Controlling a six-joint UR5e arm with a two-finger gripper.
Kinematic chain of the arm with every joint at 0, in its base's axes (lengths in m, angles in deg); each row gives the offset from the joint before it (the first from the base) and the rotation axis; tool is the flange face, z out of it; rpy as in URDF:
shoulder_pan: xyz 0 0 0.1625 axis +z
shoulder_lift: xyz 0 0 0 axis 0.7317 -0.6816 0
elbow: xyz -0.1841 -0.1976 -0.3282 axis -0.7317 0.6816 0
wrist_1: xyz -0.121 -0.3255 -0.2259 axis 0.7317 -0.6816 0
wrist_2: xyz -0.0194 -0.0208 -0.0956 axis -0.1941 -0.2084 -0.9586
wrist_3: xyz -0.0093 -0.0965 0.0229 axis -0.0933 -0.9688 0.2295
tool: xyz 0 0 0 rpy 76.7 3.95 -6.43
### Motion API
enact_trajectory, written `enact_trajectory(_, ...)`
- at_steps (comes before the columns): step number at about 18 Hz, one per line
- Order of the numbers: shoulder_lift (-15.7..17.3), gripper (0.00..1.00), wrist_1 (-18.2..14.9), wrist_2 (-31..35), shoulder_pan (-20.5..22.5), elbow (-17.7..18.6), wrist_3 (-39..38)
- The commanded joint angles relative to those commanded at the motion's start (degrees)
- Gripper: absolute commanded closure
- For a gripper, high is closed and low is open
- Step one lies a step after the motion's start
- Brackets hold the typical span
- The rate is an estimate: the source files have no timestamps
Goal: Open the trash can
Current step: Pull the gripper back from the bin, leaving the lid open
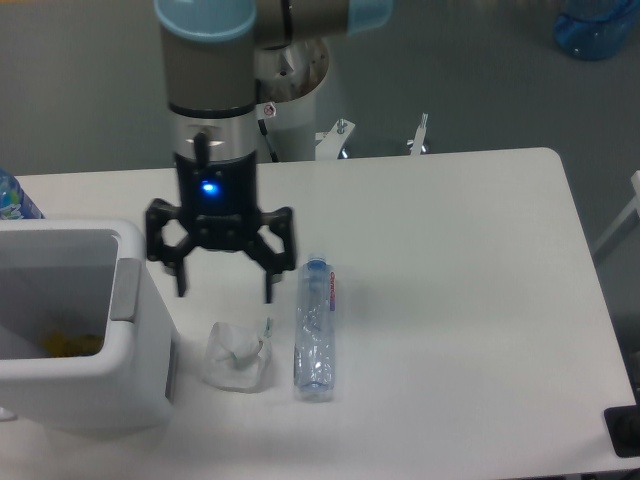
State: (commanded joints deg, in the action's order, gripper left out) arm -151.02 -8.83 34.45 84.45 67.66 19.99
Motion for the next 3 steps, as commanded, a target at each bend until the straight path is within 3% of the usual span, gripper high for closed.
enact_trajectory(3, 0.0, 0.0, -2.48, 0.54, 0.71, -0.09, 5.46)
